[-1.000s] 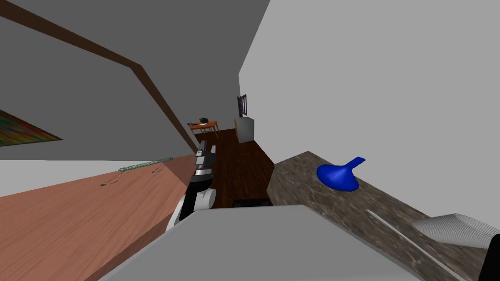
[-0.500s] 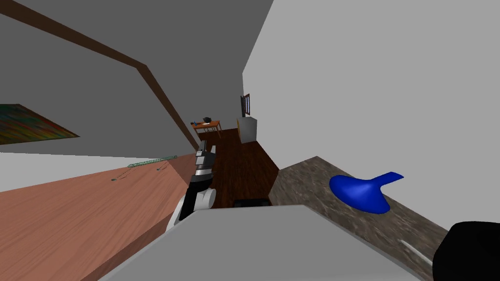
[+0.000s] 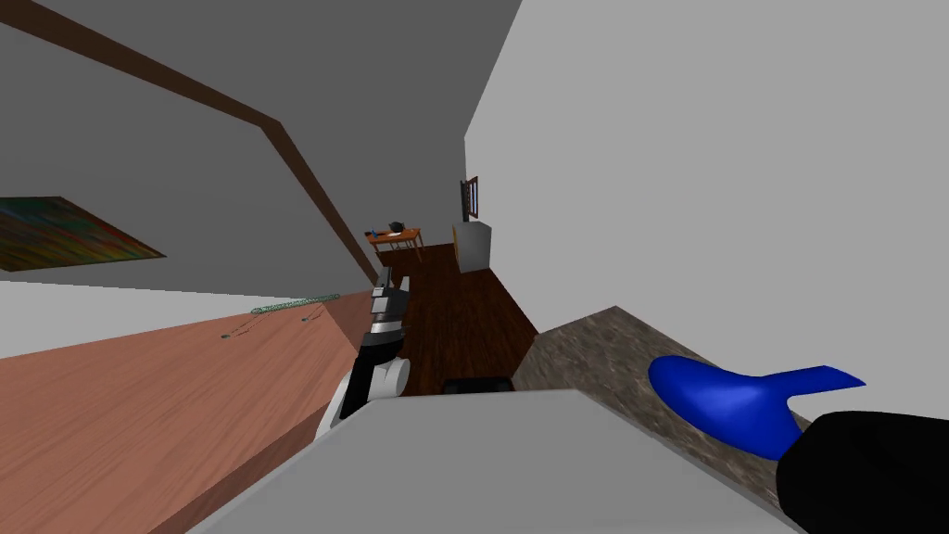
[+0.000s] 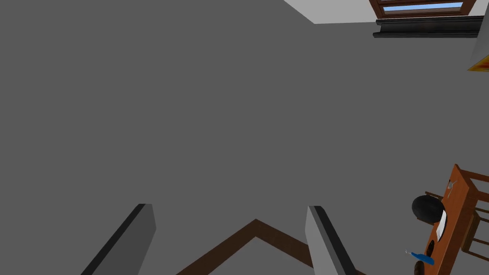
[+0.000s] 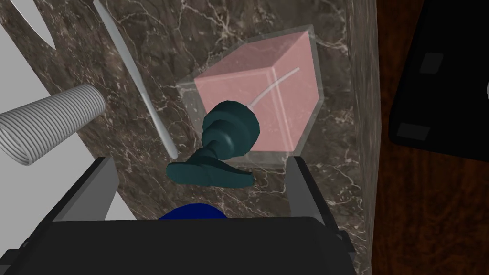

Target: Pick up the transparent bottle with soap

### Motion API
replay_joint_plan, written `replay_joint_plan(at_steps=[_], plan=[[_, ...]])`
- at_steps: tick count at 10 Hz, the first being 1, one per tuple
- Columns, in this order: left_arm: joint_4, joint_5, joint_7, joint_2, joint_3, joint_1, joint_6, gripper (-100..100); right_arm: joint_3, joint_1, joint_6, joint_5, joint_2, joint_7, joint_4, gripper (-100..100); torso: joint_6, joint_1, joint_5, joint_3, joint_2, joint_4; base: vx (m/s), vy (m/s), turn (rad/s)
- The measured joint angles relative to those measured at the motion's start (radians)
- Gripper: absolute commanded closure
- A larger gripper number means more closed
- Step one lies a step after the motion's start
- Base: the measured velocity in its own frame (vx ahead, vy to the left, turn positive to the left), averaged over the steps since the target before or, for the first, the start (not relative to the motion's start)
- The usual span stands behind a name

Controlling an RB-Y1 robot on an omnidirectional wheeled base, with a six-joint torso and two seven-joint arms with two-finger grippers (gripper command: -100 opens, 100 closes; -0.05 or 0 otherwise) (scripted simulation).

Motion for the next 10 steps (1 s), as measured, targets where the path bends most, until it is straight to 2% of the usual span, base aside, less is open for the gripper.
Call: replay_joint_plan(at_steps=[1, 3, 7, 8, 10], plan=[[0.000, 0.000, 0.000, 0.000, 0.000, 0.000, 0.000, 0, 0.000, 0.000, 0.000, 0.000, 0.000, 0.000, 0.000, -100, 0.000, 0.001, 0.000, 0.002, 0.003, 0.001, -0.020, 0.027, 0.192], [0.000, 0.000, 0.000, 0.000, 0.000, 0.000, 0.000, 0, 0.025, -0.035, 0.015, -0.013, -0.026, -0.016, 0.044, -100, -0.001, 0.004, 0.001, 0.005, 0.008, 0.002, -0.085, 0.072, 0.358], [0.000, 0.000, 0.000, 0.000, 0.000, 0.000, 0.000, 0, 0.070, -0.089, 0.060, -0.049, -0.087, -0.069, 0.121, -100, 0.000, 0.004, 0.001, 0.006, 0.010, 0.003, -0.055, 0.049, 0.142], [0.000, 0.000, 0.000, 0.000, 0.000, 0.000, 0.000, 0, 0.071, -0.090, 0.062, -0.050, -0.088, -0.071, 0.122, 100, 0.001, 0.002, 0.001, 0.005, 0.008, 0.002, 0.000, 0.000, 0.000], [0.000, 0.000, 0.000, 0.000, 0.000, 0.000, 0.000, 0, 0.071, -0.090, 0.062, -0.050, -0.088, -0.071, 0.122, 100, 0.000, 0.001, 0.000, 0.004, 0.006, 0.002, 0.000, 0.000, 0.000]])
